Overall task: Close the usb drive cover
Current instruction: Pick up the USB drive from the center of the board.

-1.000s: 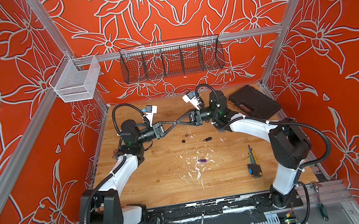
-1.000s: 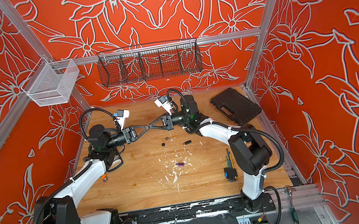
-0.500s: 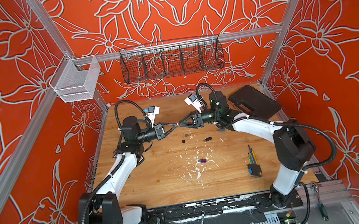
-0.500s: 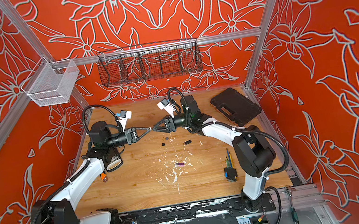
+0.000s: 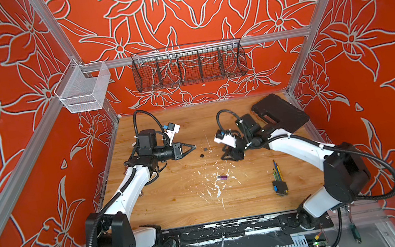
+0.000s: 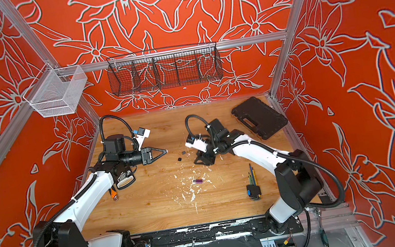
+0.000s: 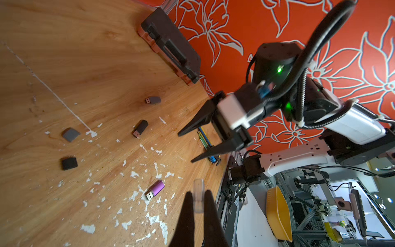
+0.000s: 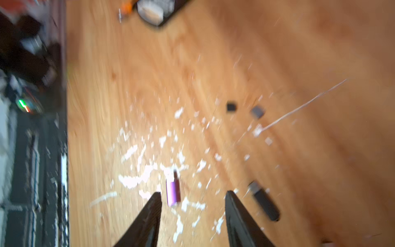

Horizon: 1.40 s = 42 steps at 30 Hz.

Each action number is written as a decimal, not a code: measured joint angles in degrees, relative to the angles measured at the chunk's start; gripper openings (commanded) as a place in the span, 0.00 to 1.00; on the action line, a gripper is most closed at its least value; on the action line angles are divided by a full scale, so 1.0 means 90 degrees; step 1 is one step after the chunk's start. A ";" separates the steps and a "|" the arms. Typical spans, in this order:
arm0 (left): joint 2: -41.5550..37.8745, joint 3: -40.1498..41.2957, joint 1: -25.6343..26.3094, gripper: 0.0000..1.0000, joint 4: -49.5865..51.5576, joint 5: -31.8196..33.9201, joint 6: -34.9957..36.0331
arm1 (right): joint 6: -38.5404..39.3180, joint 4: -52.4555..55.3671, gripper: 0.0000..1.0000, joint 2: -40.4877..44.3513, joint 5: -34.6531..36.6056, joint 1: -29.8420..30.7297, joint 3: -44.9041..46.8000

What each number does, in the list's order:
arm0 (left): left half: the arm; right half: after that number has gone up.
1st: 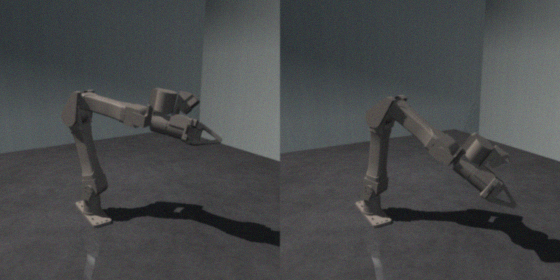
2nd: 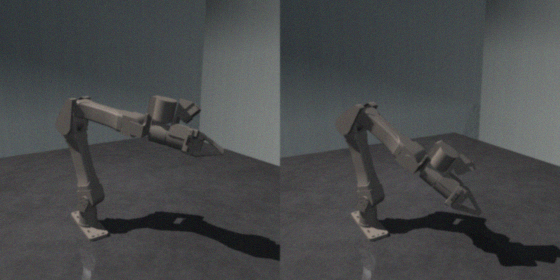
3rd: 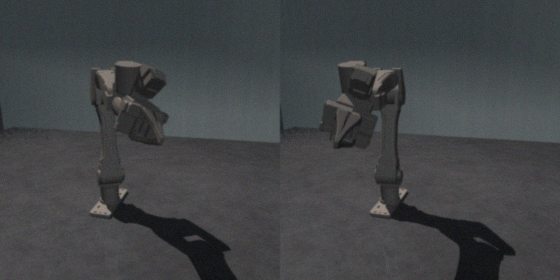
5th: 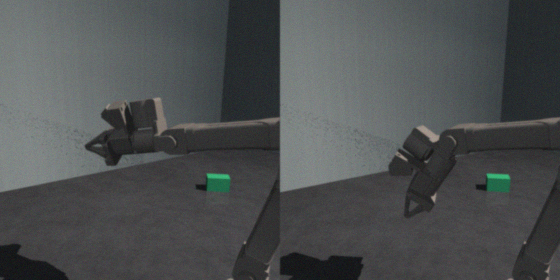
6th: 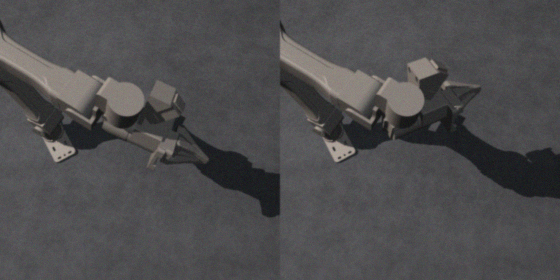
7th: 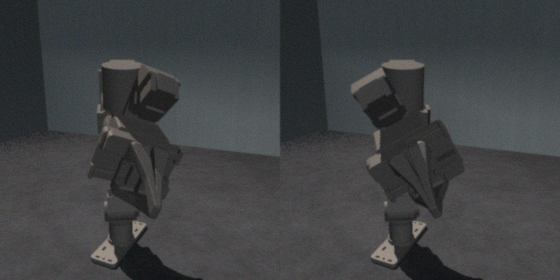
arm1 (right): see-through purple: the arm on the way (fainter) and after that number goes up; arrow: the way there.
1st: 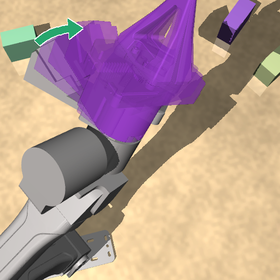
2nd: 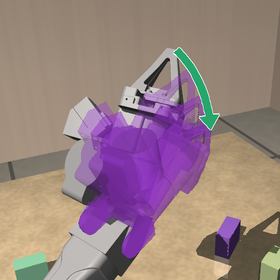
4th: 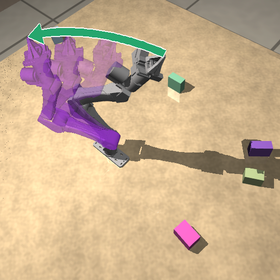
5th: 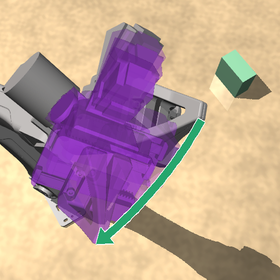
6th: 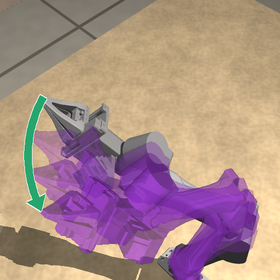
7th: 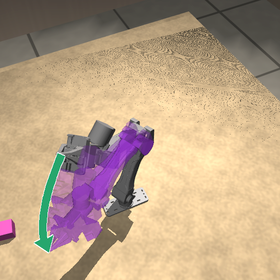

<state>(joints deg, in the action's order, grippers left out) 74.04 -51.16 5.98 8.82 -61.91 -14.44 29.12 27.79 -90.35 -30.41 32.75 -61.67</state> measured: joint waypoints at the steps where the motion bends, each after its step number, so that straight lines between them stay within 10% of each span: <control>1: 0.0000 0.0000 -0.0039 0.00 0.0107 0.0027 0.0041 | 0.0136 0.0073 0.51 -0.0100 0.0216 0.0153 0.0182; 42: 0.0046 0.0007 -0.0663 0.00 0.0631 0.0253 0.0078 | 0.0894 0.0954 0.33 -0.1848 0.1518 0.1081 -0.0780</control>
<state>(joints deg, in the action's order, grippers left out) 74.46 -51.09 0.01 14.50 -59.64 -13.74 37.17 36.38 -106.98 -16.75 42.48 -68.69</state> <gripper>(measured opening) 0.055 0.365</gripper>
